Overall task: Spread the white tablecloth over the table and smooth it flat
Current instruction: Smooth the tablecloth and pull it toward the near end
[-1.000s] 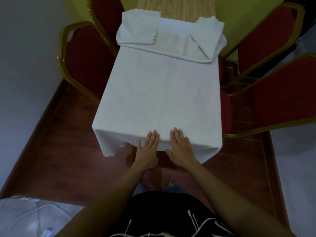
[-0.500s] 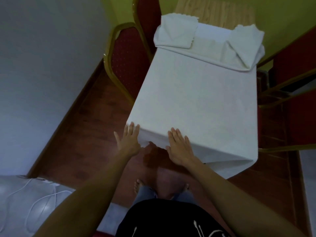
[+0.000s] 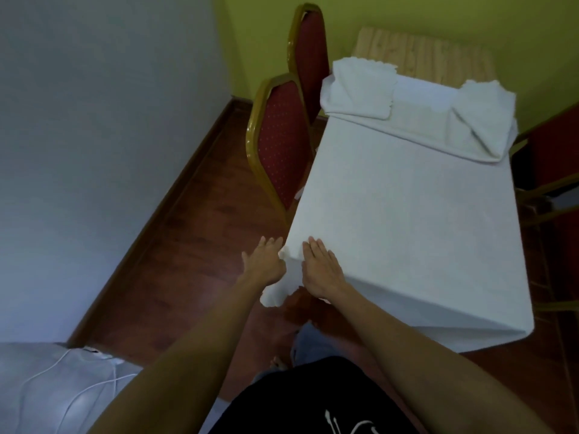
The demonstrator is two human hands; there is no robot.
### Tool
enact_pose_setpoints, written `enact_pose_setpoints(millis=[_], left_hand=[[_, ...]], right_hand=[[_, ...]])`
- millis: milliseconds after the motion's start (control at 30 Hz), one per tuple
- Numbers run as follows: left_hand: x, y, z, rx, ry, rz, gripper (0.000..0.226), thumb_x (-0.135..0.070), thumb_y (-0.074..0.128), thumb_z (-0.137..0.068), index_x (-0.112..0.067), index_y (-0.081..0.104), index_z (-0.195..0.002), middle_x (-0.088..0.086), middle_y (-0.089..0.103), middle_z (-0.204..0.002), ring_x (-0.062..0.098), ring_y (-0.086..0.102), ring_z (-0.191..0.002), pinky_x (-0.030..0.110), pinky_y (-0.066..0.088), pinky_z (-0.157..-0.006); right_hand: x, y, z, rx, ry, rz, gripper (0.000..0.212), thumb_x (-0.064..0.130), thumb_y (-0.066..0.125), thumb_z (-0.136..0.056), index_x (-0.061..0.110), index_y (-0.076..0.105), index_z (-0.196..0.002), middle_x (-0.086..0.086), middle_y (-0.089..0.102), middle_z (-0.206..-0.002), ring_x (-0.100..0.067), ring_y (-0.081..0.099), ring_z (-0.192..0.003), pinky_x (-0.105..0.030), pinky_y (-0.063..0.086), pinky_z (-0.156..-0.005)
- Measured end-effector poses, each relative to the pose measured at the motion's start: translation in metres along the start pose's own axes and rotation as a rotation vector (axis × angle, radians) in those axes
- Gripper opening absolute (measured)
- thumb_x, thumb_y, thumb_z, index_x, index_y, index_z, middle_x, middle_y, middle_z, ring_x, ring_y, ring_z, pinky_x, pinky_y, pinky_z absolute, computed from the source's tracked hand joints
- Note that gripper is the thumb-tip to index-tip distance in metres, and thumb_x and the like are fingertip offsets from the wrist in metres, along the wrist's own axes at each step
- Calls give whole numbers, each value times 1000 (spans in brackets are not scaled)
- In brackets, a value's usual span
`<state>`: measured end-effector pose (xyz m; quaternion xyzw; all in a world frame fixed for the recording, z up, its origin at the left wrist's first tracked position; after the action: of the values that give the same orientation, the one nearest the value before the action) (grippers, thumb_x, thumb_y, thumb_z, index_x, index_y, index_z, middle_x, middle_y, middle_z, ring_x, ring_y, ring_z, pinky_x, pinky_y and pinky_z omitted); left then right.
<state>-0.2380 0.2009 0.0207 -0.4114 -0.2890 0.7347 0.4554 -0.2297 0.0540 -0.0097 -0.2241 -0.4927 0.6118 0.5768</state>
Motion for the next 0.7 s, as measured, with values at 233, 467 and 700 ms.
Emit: enact_pose_setpoints(millis=[233,467,700], left_hand=[[5,-45,-47,-41,288,16,53,-21,47,-93,-22,40,-145,5,51,-141,30,41,-137,47,41,-106],[-10,-172,-132,-175,548,-52,56,-14,46,-94,-22,38,-149,7,39,-155,24,26,-148,49,25,-119],[-4,-280,-229,-244,645,-220,56,-15,46,-94,-22,40,-149,3,33,-159,18,15,-152,51,7,-121]], right_hand=[[20,-27,-67,-52,36,-48,66,19,39,-101,7,7,-158,-12,2,-167,-28,1,-154,-48,9,-124],[29,-66,-191,-262,203,-215,60,31,39,-92,14,33,-149,-10,40,-154,-31,38,-141,-53,41,-107],[68,-167,-266,-401,269,-307,54,22,36,-101,7,32,-153,-14,29,-161,-31,24,-149,-51,27,-119]])
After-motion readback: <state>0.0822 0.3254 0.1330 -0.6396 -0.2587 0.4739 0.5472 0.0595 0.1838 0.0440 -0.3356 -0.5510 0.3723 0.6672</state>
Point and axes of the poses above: each hand's wrist, its own z-axis away from the middle knuckle, its own y-axis out of the palm, x = y × z, the point moved 2 cm from there along -z, towards the middle knuckle
